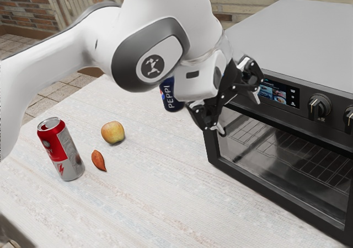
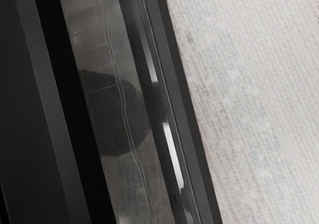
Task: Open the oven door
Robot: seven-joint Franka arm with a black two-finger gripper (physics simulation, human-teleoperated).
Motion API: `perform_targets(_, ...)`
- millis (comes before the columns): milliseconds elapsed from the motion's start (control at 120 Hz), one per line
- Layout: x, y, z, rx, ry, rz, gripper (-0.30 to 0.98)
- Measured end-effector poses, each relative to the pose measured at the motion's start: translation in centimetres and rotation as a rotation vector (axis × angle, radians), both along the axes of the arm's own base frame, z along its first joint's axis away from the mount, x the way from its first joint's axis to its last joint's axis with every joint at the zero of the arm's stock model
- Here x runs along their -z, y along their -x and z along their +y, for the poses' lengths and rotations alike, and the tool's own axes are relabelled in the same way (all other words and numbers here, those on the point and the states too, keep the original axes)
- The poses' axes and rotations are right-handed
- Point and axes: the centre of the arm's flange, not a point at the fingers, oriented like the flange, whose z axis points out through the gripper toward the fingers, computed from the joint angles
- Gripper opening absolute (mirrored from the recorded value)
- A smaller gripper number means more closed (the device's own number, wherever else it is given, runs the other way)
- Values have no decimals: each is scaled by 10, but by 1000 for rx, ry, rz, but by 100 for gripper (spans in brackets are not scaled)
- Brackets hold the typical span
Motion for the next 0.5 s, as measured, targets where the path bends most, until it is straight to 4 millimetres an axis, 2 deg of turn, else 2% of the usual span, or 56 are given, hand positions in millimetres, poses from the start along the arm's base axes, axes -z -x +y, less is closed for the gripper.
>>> perform_targets(500, 23, -3, 1, 11, 2, 48, 69)
